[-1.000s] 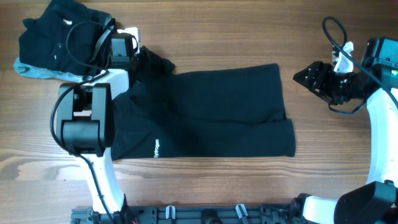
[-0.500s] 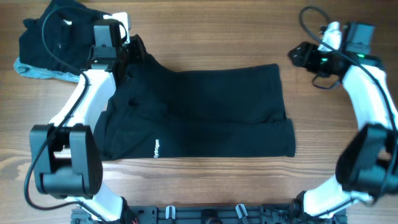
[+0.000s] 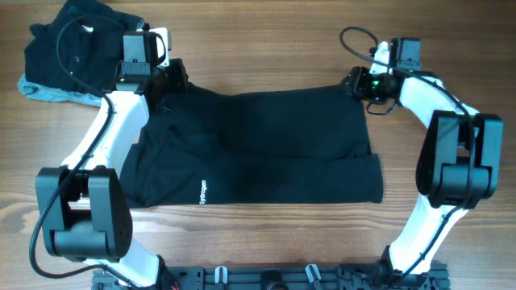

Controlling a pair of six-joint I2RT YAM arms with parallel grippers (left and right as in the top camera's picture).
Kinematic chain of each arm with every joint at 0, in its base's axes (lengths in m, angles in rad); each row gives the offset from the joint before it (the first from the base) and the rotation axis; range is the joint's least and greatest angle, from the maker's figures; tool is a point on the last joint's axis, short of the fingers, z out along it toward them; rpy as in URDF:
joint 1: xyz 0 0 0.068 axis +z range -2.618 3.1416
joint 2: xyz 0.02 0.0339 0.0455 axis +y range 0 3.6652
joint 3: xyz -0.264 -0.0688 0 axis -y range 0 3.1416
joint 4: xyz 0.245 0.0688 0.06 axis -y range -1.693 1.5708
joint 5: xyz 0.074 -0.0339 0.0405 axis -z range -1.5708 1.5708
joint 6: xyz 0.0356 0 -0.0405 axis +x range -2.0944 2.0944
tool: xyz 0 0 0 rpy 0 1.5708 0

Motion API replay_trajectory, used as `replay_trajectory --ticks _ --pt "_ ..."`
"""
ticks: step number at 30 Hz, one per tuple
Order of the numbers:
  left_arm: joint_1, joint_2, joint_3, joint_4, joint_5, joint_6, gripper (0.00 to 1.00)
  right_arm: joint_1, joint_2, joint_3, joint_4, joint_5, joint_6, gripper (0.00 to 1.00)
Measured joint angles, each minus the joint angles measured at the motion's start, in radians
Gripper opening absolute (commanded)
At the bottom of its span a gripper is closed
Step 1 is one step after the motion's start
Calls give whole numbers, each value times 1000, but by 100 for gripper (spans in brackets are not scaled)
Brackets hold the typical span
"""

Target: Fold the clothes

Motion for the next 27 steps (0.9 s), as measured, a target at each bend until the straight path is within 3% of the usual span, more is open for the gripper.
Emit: replay_trajectory --ticks 2,4,10,17,27 --pt "-1 0 0 -3 0 0 4 16 1 1 -8 37 -6 15" --pt "-2 0 0 -12 0 0 4 19 3 2 -26 80 -4 4" --pt "-3 -47 0 -44 0 0 4 -10 -82 -4 -175 153 25 4" --pt "-3 -177 0 -258 -4 0 4 -11 -328 -1 -391 163 35 4" --pt "-3 -177 0 -466 -27 0 4 -11 -330 -3 -668 162 39 6"
